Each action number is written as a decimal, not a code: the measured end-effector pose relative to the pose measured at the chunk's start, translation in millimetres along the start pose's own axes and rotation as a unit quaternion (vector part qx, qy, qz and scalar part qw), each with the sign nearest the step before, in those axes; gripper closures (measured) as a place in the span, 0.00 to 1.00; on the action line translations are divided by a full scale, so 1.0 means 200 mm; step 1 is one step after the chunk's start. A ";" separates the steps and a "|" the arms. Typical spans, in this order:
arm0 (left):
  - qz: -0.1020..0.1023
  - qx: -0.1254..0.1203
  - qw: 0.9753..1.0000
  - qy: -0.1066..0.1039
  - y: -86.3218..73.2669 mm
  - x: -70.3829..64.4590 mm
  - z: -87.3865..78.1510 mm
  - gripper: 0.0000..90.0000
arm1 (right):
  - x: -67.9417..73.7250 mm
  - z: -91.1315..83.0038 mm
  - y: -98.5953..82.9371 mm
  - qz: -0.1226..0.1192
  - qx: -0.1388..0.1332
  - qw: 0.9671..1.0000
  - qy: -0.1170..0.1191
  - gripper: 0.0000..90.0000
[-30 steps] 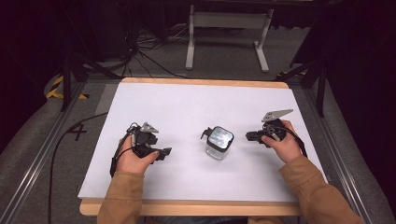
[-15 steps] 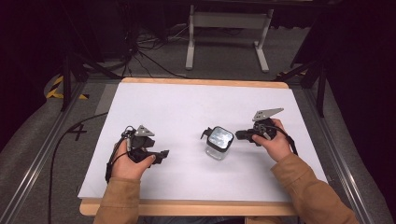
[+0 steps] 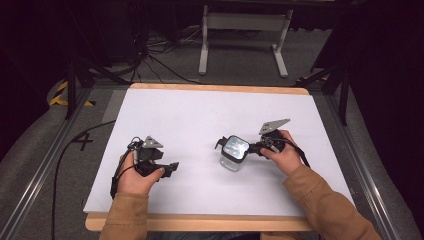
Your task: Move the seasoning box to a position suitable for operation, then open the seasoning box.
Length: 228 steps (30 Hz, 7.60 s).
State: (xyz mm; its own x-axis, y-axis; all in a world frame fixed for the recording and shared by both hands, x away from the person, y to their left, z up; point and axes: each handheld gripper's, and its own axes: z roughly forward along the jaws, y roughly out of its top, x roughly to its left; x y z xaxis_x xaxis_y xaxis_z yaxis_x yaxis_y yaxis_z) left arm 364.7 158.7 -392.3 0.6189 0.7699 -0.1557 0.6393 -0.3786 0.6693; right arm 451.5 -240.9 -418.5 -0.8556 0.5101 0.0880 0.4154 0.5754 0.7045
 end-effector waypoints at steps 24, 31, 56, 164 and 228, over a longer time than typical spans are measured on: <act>0.018 0.008 1.000 -0.018 0.07 -0.03 0.08 0.35 | 0.11 0.00 -0.04 -0.043 0.041 0.998 0.012 1.00; 0.022 0.005 0.999 -0.025 0.10 -0.04 0.11 0.35 | 0.18 0.00 -0.05 -0.052 0.047 0.997 0.020 1.00; 0.051 0.002 0.997 -0.061 0.18 -0.08 0.14 0.53 | 0.27 -0.07 -0.06 -0.060 0.031 0.997 0.041 1.00; 0.078 -0.013 0.981 -0.174 0.66 -0.27 0.48 1.00 | 0.35 -0.18 0.00 -0.056 -0.068 0.993 0.076 1.00; 0.115 -0.065 0.981 -0.141 0.41 -0.41 0.19 0.94 | 0.35 -0.16 0.00 -0.038 -0.126 0.988 0.080 1.00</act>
State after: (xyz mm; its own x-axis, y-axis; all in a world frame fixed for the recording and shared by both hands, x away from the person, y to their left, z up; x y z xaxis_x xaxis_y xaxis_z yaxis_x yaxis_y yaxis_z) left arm 382.9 44.8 -352.3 0.8536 0.4915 -0.1727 0.4156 -0.4423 0.7948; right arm 381.3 -224.7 -390.0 -0.9275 0.3527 0.1242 0.2754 0.4196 0.8649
